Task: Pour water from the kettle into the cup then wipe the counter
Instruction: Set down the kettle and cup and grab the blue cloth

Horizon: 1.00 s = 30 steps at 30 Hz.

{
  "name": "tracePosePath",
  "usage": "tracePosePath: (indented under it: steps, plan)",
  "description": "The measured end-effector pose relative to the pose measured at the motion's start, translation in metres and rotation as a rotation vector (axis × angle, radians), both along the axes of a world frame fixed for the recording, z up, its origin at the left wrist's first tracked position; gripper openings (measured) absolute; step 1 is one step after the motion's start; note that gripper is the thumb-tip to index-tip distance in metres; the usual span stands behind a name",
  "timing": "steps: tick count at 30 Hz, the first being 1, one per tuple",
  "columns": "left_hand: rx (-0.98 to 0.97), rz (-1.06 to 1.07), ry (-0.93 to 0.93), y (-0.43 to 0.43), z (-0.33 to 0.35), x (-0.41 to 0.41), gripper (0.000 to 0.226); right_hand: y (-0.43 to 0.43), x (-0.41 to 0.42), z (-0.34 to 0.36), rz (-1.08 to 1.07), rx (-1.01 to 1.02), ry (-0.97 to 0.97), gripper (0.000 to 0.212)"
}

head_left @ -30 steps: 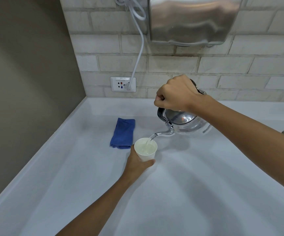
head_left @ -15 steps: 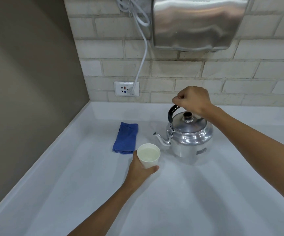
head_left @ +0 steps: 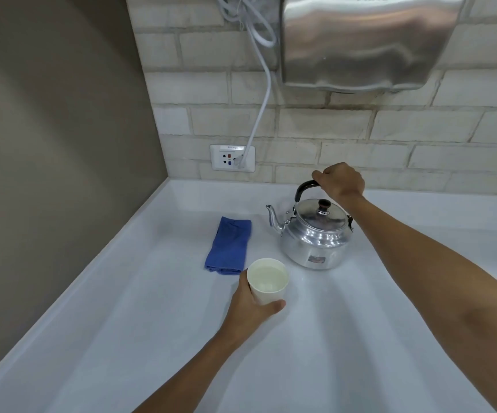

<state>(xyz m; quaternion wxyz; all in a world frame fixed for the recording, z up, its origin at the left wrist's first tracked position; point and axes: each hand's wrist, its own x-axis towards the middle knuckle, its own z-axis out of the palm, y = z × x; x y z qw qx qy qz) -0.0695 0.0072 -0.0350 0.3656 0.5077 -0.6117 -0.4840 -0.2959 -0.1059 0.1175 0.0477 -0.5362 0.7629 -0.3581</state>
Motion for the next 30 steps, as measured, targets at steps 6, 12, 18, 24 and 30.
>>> tracePosePath:
  steps: [6, 12, 18, 24, 30]
  plan:
    - [0.002, -0.015, 0.006, 0.001, 0.001, 0.001, 0.081, -0.011, 0.006, -0.009, -0.014, 0.025, 0.018, 0.042]
    - [0.001, -0.024, 0.007, 0.001, 0.0, 0.0, 0.082, -0.019, 0.009, -0.014, -0.019, 0.019, 0.062, 0.042]
    - [-0.052, -0.192, -0.063, -0.004, 0.002, 0.026, 0.08, -0.001, 0.012, -0.019, 0.034, -0.093, 0.135, 0.035]
    - [-0.142, -0.143, -0.249, -0.047, 0.016, 0.089, 0.073, 0.086, 0.033, -0.078, -0.051, -0.414, 0.078, 0.03]
    - [-0.265, -0.205, -0.591, -0.11, 0.018, 0.072, 0.065, 0.144, 0.055, -0.165, 0.028, 0.229, 0.21, 0.033]
